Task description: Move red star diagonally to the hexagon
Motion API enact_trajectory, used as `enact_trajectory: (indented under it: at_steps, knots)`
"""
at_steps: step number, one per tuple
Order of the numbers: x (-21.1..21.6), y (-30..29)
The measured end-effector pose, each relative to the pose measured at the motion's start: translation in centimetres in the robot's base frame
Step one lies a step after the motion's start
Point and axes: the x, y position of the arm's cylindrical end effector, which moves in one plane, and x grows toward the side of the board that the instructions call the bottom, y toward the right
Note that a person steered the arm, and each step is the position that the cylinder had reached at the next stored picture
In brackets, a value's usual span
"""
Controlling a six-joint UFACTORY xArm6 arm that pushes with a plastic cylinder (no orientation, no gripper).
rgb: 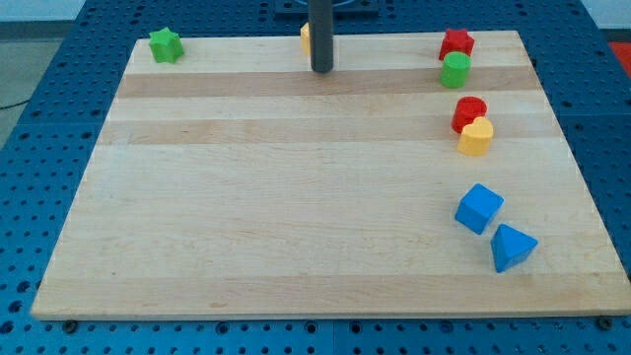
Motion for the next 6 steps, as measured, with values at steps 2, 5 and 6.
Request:
enact_trajectory:
  at_steps: [2, 5, 6]
  knots:
    - [0.2, 0.3]
    - [-1.9, 2.0]
    - [-4.1, 4.1]
